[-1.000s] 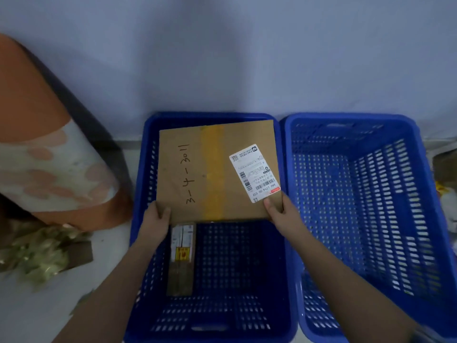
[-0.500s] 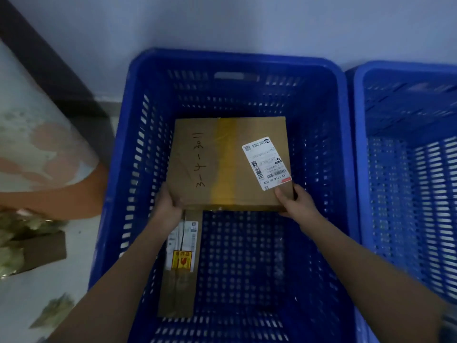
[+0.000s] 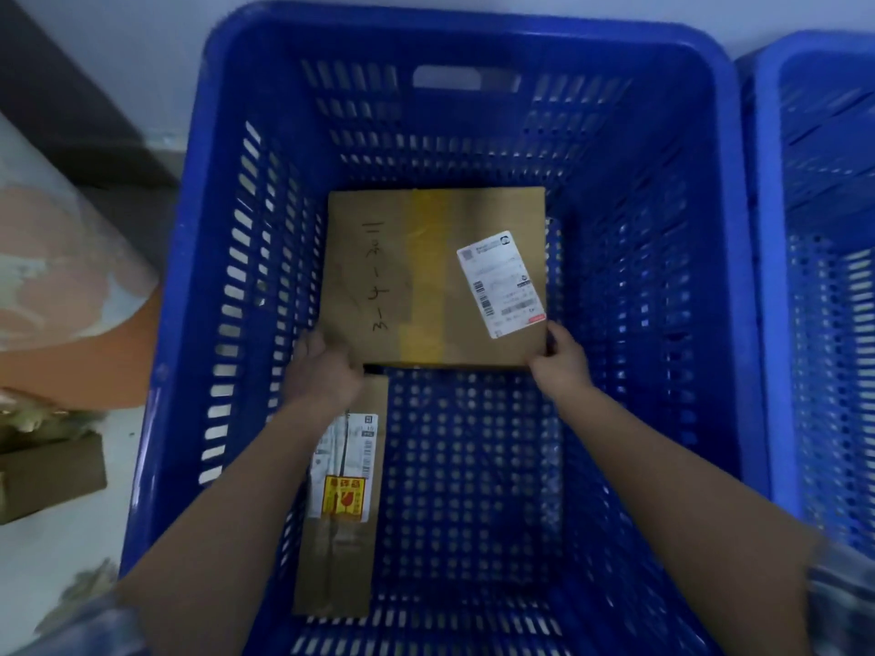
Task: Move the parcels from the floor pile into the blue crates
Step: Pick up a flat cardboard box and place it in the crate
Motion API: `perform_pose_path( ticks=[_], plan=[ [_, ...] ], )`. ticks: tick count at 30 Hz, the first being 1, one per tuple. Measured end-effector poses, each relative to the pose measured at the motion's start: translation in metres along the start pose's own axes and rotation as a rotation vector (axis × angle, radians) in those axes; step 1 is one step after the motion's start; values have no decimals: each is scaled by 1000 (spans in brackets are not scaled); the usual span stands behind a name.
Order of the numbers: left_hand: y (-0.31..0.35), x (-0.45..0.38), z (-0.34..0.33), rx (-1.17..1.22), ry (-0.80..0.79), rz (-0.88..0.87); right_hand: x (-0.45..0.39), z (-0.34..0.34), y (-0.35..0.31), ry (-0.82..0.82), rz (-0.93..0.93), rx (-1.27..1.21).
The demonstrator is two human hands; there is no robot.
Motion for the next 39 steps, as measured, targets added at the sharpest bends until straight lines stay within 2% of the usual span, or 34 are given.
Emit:
perform_pose_path(
  ticks=[4, 7, 11, 14, 16, 18, 20, 23, 25, 29, 34, 37, 39],
  plan=[
    [13, 12, -28, -127, -127, -34, 0, -19, 8, -78, -5, 16],
    [18, 12, -35, -277, -82, -91, -4, -27, 12, -134, -24, -14],
    [16, 10, -35, -299, -110, -90, -4, -35, 16, -243, -71, 102],
    [12, 22, -20, -175, 66, -208, 8, -26, 16, -310, -86, 240],
    [1, 46, -16, -86, 132, -238, 26, -13, 18, -278, -100, 263],
    [-13, 77, -20, -48, 74, -175, 54, 0, 24, -262, -192, 271],
    [-25, 112, -26, -65, 8, -54, 95, 7, 28, -320, -295, 271],
    [-41, 162, -38, -40, -163, 141, 163, 12, 23, -423, -370, 80],
    [-44, 191, -42, 41, -268, 241, 207, 26, 7, -351, -382, -96],
    [-10, 250, -27, 99, -411, 189, 269, 74, -11, -6, -253, -286],
    [34, 283, 3, -19, -302, -42, 328, 150, -3, 366, -219, -380],
    [54, 287, 16, 128, -193, -85, 355, 196, 17, 554, -243, -454],
    [68, 297, 20, 166, -135, -137, 374, 221, 39, 622, -295, -490]
  ],
)
Point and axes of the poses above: each hand's wrist, its own x-axis away from the middle knuckle, its own z-axis out of the back of the hand, y = z × x, the point moved 6 cm from there along -x, towards the middle knuckle, and after that the axes turned 11 degrees about z, right-handed, at the moved point
